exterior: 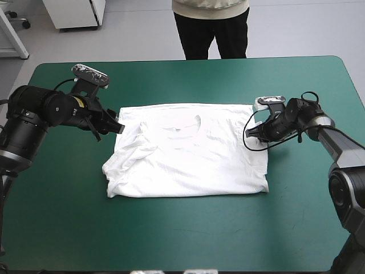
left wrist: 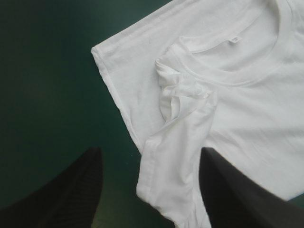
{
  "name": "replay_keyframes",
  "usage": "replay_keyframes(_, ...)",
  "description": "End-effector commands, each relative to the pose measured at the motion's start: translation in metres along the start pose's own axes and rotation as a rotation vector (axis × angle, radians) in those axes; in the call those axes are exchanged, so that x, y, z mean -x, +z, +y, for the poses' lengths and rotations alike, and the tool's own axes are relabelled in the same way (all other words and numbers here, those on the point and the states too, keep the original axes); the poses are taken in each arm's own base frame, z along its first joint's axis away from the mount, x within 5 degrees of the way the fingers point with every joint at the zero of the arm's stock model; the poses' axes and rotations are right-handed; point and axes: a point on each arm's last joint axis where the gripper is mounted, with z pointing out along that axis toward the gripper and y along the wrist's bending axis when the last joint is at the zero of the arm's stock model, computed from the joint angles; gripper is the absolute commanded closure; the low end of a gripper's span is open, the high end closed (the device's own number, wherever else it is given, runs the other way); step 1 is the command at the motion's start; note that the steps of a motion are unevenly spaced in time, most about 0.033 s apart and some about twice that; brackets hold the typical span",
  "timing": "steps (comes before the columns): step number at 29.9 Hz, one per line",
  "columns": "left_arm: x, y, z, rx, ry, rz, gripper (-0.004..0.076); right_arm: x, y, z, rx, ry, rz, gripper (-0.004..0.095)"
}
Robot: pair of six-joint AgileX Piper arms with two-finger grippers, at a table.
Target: Fold the cloth
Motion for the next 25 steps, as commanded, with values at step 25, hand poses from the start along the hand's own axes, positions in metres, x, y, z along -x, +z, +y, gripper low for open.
replay_keyframes(25, 0.001, -0.018, 0.007, 0.082, -0.034, -0.033, 0.0337, 0.007, -0.070, 0.085, 0.042, -0.216, -0.198, 0.0917)
